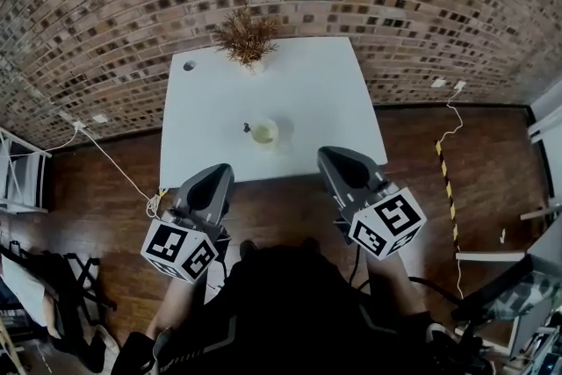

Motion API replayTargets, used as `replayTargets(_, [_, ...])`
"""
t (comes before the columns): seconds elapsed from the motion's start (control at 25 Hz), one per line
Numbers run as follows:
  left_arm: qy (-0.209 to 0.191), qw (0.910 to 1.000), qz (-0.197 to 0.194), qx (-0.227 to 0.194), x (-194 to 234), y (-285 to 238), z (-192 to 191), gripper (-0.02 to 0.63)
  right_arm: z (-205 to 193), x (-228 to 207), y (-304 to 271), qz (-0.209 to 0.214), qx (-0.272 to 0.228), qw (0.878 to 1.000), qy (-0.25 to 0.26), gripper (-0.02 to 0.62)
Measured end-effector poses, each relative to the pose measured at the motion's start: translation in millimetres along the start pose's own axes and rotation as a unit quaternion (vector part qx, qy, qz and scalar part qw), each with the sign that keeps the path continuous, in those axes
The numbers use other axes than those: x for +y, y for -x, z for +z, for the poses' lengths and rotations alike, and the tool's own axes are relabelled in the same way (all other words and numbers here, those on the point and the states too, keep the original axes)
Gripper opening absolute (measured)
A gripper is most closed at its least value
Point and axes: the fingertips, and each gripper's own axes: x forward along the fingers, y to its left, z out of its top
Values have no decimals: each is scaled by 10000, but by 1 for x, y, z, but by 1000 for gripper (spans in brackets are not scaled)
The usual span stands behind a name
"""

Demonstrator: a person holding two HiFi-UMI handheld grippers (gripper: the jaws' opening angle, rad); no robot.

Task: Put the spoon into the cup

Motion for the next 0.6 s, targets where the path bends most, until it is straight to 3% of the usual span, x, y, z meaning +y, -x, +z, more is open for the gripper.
replayTargets(0.6, [34, 9999, 141, 0, 13, 11, 1, 0, -2, 11, -9, -5, 16, 10000, 35, 6])
